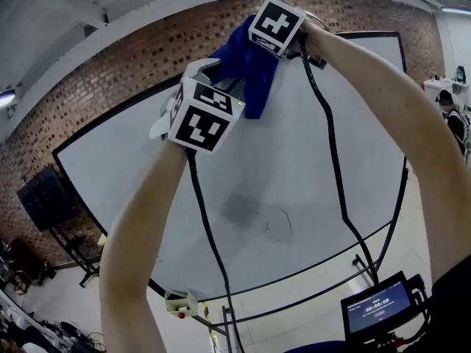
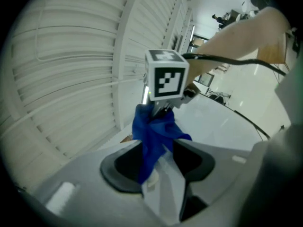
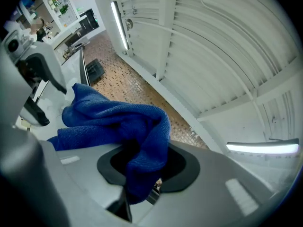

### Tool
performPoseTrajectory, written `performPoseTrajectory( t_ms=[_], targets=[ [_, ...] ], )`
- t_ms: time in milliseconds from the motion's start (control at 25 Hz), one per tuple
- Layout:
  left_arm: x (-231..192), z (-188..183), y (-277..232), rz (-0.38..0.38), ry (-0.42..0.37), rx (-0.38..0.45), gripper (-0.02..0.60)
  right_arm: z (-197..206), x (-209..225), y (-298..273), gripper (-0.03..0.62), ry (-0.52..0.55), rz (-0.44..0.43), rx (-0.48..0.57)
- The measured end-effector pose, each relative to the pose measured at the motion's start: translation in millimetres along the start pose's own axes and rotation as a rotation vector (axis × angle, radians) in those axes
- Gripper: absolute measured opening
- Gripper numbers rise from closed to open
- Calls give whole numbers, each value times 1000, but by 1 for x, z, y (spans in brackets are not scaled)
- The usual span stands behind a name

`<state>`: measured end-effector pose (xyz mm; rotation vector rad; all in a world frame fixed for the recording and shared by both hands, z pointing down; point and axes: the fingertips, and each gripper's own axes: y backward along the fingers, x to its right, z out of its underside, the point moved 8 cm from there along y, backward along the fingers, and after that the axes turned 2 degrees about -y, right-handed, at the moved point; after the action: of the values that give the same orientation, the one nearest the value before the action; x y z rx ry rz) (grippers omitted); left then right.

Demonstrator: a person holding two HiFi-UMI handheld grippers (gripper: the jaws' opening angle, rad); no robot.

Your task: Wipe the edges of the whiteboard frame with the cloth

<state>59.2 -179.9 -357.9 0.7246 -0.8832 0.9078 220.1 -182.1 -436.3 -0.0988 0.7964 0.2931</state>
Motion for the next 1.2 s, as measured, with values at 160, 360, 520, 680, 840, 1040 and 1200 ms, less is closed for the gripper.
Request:
performPoseTrajectory(
  t_ms=[160, 360, 520, 680, 840, 1040, 1200],
  targets=[
    [23, -5, -13, -9, -21, 51, 200, 18, 15, 1, 117, -9, 57, -37],
    [27, -8, -12, -28, 16, 107, 190, 27, 20, 2, 117, -12, 78, -44],
    [42, -19, -23, -13, 6, 96, 190, 37, 28, 5, 117, -19, 71, -34],
    [79, -54, -53, -22, 15, 67, 190, 82, 58, 14, 117, -14, 50, -9],
    [108, -80, -68, -51, 23, 48, 184, 119, 84, 22, 117, -24, 44, 19],
    [133, -105, -75, -83, 82, 65, 183, 141, 111, 21, 117, -41, 27, 51],
    [158, -134, -84, -46, 157, 165, 173, 148, 131, 21, 117, -64, -11, 79]
  ],
)
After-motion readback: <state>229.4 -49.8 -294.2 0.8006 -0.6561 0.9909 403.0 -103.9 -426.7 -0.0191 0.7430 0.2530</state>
